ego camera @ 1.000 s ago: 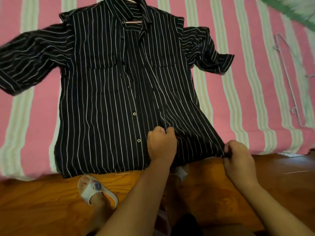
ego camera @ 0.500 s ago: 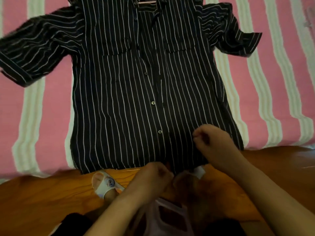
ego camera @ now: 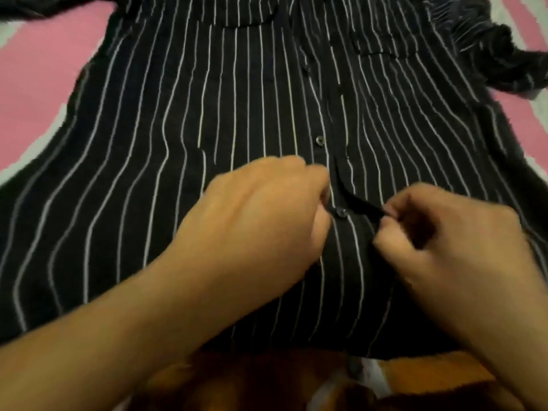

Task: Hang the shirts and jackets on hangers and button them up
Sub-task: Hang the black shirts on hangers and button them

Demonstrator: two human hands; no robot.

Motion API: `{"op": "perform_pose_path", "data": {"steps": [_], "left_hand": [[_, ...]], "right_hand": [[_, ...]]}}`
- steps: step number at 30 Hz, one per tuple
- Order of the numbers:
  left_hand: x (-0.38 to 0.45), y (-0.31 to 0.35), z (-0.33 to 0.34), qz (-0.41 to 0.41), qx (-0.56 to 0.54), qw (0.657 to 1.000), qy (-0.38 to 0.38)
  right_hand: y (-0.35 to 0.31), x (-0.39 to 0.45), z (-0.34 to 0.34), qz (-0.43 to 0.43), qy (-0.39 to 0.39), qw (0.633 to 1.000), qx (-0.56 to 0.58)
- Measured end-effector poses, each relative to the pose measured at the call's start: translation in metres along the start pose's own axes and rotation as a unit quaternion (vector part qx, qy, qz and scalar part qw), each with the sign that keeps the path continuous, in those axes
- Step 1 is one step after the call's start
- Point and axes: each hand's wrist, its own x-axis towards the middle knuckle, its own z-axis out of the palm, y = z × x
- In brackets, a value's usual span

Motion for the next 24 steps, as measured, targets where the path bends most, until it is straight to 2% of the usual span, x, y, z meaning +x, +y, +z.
{"op": "perform_pose_path", "data": {"steps": [3, 9, 14, 19, 21, 24], "left_hand": [[-0.009, -0.001, 0.002, -0.008, -0.022, 0.999, 0.037], [-0.017, 0.007, 0.001, -0.012, -0.052, 0.997, 0.048], [-0.03, 0.019, -0.009, -0.048, -0.067, 0.996, 0.024], [-0.032, 0.031, -0.006, -0.06, -0.046, 0.997, 0.031], [-0.031, 0.037, -0.008, -0.058, -0.033, 0.998, 0.008], [-0.029, 0.048, -0.017, -0.081, -0.062, 0.995, 0.011]], "right_hand": [[0.006, -0.008, 0.002, 0.03, 0.034, 0.995, 0.091], [0.018, -0.011, -0.017, 0.069, -0.104, 0.964, 0.237], [0.019, -0.013, -0.028, 0.114, -0.121, 0.908, 0.385], [0.015, -0.015, -0.027, 0.121, -0.104, 0.908, 0.387], [0.015, -0.017, -0.025, 0.119, -0.105, 0.921, 0.356], [0.019, -0.018, -0.018, 0.065, -0.082, 0.948, 0.3]]}}
